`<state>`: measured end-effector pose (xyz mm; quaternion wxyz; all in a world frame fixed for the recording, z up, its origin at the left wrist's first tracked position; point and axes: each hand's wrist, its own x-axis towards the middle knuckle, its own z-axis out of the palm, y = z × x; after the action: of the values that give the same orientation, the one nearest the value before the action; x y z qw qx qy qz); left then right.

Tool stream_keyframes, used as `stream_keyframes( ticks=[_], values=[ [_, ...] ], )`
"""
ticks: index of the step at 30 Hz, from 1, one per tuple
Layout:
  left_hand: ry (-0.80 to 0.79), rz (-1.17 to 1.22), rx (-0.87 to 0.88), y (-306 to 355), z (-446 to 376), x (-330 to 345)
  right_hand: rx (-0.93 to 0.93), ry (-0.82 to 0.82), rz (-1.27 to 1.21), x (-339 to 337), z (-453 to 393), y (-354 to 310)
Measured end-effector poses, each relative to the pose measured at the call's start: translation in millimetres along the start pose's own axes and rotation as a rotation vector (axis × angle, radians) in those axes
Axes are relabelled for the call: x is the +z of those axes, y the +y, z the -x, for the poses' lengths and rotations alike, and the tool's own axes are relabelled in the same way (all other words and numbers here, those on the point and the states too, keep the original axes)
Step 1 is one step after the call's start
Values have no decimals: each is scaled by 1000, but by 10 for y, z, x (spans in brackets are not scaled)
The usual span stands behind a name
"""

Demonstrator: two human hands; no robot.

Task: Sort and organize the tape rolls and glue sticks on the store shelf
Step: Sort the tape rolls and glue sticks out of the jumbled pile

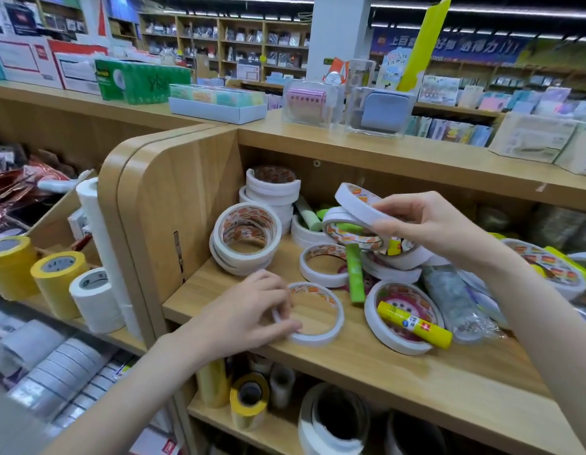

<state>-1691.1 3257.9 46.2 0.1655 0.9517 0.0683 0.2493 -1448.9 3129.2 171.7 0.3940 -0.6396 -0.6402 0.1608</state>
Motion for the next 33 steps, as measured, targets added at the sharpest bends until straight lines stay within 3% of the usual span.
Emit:
stream_keyframes(
  ticks=[3, 7, 9, 11, 14, 17, 22, 26, 30, 33],
  values=[
    [136, -188, -38, -114, 148, -100, -78, -11, 67, 180, -61, 13],
    [349, -517, -142, -79, 239, -66, -277, -148, 472, 701, -226, 147],
    [426, -518, -203, -12, 222, -18, -247, -229, 682, 854, -290, 215],
    [483, -423, -222, 24, 221, 23, -163, -274, 738, 826, -277, 252],
    [458, -320, -173, 86, 230, 64, -202, -142, 663, 643, -156, 252],
    [407, -328, -115, 183, 141, 60, -117, -64, 714, 425, -189, 285],
    [412, -432, -61, 327, -237, -59, -30, -277, 1112, 392, -538, 318],
    [320, -538, -85, 320, -507, -152, -173, -234, 1290, 488, -687, 385],
    [277, -491, -130, 219, -608, -288, -236, -172, 1260, 455, -694, 491],
    [250, -409, -155, 178, -695, -434, -242, -46, 1047, 414, -667, 467]
  ],
)
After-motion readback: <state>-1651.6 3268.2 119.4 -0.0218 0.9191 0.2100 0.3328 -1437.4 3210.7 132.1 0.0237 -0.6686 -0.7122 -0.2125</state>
